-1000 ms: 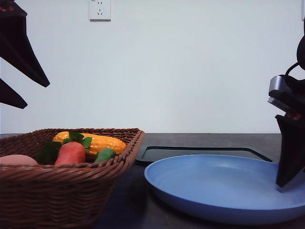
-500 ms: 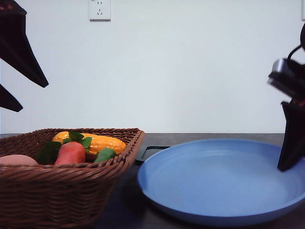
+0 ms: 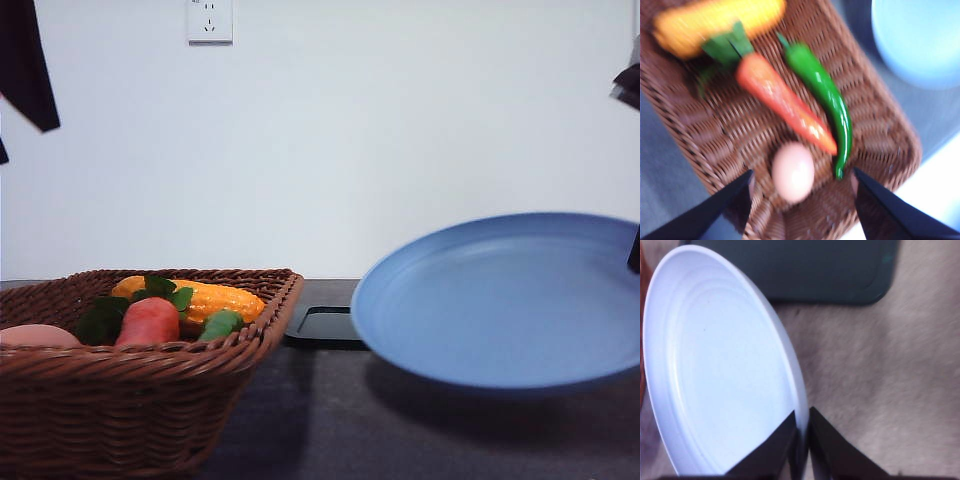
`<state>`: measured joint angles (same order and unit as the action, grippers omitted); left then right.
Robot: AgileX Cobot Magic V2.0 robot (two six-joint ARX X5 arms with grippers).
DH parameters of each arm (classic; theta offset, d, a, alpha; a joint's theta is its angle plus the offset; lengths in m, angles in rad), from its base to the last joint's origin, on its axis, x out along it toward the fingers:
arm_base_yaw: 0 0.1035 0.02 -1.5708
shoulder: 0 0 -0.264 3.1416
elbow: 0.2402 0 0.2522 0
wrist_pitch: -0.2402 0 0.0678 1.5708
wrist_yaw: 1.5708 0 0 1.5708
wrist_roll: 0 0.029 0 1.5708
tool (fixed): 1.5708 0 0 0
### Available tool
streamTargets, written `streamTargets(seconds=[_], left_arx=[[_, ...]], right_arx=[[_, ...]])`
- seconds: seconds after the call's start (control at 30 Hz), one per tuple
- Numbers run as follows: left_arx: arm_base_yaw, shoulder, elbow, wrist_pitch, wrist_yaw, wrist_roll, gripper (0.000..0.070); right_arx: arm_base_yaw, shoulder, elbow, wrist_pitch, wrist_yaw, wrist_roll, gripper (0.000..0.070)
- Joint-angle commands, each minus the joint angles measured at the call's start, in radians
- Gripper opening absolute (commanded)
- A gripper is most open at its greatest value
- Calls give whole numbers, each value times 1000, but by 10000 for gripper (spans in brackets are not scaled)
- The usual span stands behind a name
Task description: Transfer egg from basket to plate and serve
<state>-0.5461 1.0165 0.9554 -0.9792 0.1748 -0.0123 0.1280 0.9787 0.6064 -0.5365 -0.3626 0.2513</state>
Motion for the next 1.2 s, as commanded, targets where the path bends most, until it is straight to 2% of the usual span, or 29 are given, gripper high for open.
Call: streamTargets(seconds=[0.0, 0.1, 0.2, 0.7, 1.0, 1.07, 1.17], left_arx=[[-48, 28, 15, 3, -50, -15, 395], [-107, 71, 15, 15, -121, -31, 395], [-139, 129, 15, 22, -150, -49, 395], [-155, 432, 15, 30, -154, -75, 395], [-155, 508, 15, 33, -154, -75, 388], [-155, 508, 15, 33, -154, -75, 355], [-155, 508, 15, 31, -154, -75, 257]], right_arx=[[-7, -5, 3, 8, -2, 12, 0], [-18, -20, 3, 4, -3, 11, 0], [-20, -22, 3, -2, -4, 10, 0], [-20, -22, 3, -19, -3, -9, 0], [-20, -22, 3, -19, -3, -22, 0], [-20, -22, 3, -19, -3, -23, 0], [-20, -22, 3, -18, -3, -23, 0]])
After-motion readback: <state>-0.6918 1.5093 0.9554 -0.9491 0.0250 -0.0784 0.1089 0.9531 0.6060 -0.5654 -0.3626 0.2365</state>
